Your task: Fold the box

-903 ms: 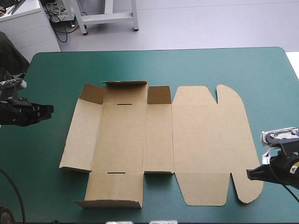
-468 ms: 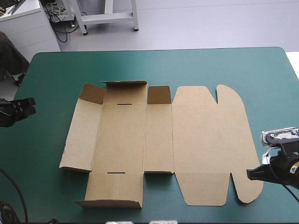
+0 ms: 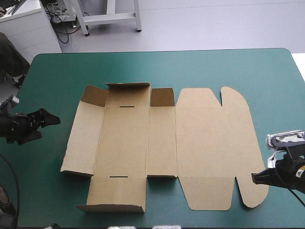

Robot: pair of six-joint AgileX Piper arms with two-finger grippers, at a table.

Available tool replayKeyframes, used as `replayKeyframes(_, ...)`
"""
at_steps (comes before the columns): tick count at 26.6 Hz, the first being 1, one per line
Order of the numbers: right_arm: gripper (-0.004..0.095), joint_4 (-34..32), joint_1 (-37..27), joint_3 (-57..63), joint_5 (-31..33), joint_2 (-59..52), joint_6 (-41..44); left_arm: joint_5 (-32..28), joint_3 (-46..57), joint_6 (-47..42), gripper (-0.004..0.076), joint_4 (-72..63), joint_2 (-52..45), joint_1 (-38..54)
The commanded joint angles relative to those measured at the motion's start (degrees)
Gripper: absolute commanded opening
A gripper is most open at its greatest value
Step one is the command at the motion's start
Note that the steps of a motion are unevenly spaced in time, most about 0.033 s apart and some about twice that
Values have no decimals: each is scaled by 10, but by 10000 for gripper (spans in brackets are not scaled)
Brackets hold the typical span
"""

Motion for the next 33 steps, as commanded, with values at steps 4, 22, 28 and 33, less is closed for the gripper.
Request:
replayKeyframes(4, -23, 3, -5, -14, -13, 1, -1, 36, 49, 56, 660, -65, -9, 0)
replayKeyframes(22, -23, 5, -5, -14, -17, 1, -1, 29, 98, 83, 660, -10, -7, -115)
replayKeyframes(28, -23, 16, -5, -14, -13, 1, -1, 46, 101, 74, 659, 3, 18, -148)
replayKeyframes(33, -23, 18, -5, -14, -13, 1, -2, 45, 101, 76, 659, 2, 41, -172)
